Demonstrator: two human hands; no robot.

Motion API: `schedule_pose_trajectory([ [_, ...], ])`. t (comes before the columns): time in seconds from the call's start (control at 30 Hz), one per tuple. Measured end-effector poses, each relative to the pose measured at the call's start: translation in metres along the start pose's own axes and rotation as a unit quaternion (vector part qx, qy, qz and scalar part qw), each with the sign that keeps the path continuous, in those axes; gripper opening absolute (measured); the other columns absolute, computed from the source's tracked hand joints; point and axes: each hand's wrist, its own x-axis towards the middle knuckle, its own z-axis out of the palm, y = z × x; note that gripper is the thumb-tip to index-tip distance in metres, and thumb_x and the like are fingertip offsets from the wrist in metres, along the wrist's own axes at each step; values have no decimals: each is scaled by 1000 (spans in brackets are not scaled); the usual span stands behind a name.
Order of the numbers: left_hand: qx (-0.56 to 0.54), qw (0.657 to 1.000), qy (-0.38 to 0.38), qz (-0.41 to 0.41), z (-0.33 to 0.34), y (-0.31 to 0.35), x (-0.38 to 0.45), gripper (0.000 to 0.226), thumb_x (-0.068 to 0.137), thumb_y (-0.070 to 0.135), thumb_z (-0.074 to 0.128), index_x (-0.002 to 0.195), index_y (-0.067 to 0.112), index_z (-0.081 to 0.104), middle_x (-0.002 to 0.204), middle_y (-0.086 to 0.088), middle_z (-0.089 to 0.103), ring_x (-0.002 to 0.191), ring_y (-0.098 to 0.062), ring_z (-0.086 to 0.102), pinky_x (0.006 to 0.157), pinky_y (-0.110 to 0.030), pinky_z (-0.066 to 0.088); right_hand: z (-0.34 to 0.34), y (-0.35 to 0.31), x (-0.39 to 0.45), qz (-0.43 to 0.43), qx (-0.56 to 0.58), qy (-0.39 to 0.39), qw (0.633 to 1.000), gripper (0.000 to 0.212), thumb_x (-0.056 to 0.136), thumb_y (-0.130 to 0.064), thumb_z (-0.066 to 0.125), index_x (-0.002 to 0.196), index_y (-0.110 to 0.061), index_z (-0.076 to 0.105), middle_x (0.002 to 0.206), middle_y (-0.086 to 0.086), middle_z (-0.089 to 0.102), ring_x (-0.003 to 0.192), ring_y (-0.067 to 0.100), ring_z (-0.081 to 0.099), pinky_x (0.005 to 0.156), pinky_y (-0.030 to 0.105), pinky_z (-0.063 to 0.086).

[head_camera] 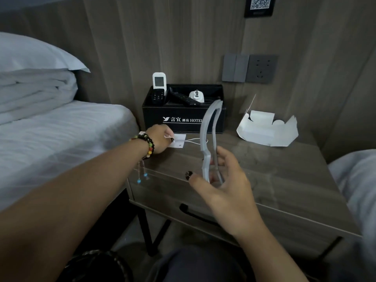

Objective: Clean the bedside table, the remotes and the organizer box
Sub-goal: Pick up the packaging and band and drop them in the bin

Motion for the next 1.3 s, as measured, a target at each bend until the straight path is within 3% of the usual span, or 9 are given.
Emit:
schedule_pose_trajectory([
  [0.13, 40, 999, -28, 10, 0, 9, 16, 18, 93, 10, 53, 102, 10, 69, 113, -6, 65, 108, -24, 60, 76, -16, 38, -2, 6, -3, -2, -59, -11, 998, 80, 71, -36, 76, 140, -32, 37, 115, -20, 52, 84, 3, 59, 72, 7, 47],
  [0.23, 75, 992, -101, -22, -3, 12, 26, 26, 95, 9, 53, 118, 1, 64, 126, -14, 61, 117, -29, 57, 97, -27, 44, -2, 8, -3, -3, -78, -28, 997, 79, 70, -39, 76, 139, -36, 36, 117, -22, 50, 89, 3, 59, 75, 16, 52],
  [0.47, 79, 995, -64, -2, -3, 3, 30, 19, 93, 4, 47, 88, 3, 66, 88, -16, 61, 91, -32, 60, 79, -34, 46, 2, 9, 3, -14, -68, -24, 997, 77, 69, -38, 76, 136, -39, 38, 115, -22, 51, 87, 6, 58, 75, 22, 53],
  [0.57, 0, 998, 42, 38, -14, 3, 13, 21, 92, 4, 49, 72, 12, 50, 64, 1, 50, 80, -33, 61, 74, -39, 50, 6, 9, 5, -3, -45, -21, 999, 76, 69, -37, 76, 136, -36, 40, 114, -21, 53, 87, 5, 58, 74, 20, 51],
  [0.73, -238, 965, 95, 54, -32, 6, -66, 11, 97, 7, 48, 96, 12, 57, 72, 10, 64, 66, -11, 52, 55, -10, 42, 18, 1, 2, 16, 89, -60, 994, 51, 65, -31, 75, 113, -34, 56, 101, -21, 64, 83, 2, 65, 68, 21, 51],
  [0.87, -337, 934, 46, 106, -36, -10, -144, 7, 95, 15, 56, 91, 14, 62, 65, 8, 67, 66, -7, 56, 68, -21, 43, 32, -2, -3, 117, 349, -182, 912, 64, 57, -28, 75, 117, -13, 61, 105, 0, 71, 75, 18, 67, 59, 26, 53],
  [1.0, -341, 934, 12, 104, -35, -44, -204, 13, 86, 25, 58, 91, 14, 64, 73, -4, 68, 70, -17, 60, 69, -25, 47, 64, 1, -14, 180, 439, -287, 833, 87, 56, -38, 84, 131, -5, 55, 119, 13, 64, 77, 19, 67, 62, 25, 54],
  [1.13, -353, 933, 23, 58, -33, -85, -242, 24, 77, 45, 60, 86, 23, 67, 75, -5, 70, 66, -39, 58, 66, -48, 48, 108, 8, -28, 212, 432, -280, 831, 87, 54, -37, 85, 129, -4, 55, 125, 10, 65, 74, 14, 66, 62, 23, 52],
  [1.3, -422, 905, 33, -39, -29, -136, -273, 8, 81, 27, 62, 78, 30, 69, 73, -2, 69, 69, -27, 53, 62, -32, 44, 162, 4, -42, 260, 364, -286, 847, 52, 71, -19, 61, 121, -6, 60, 110, 9, 71, 67, 15, 64, 58, 22, 48],
])
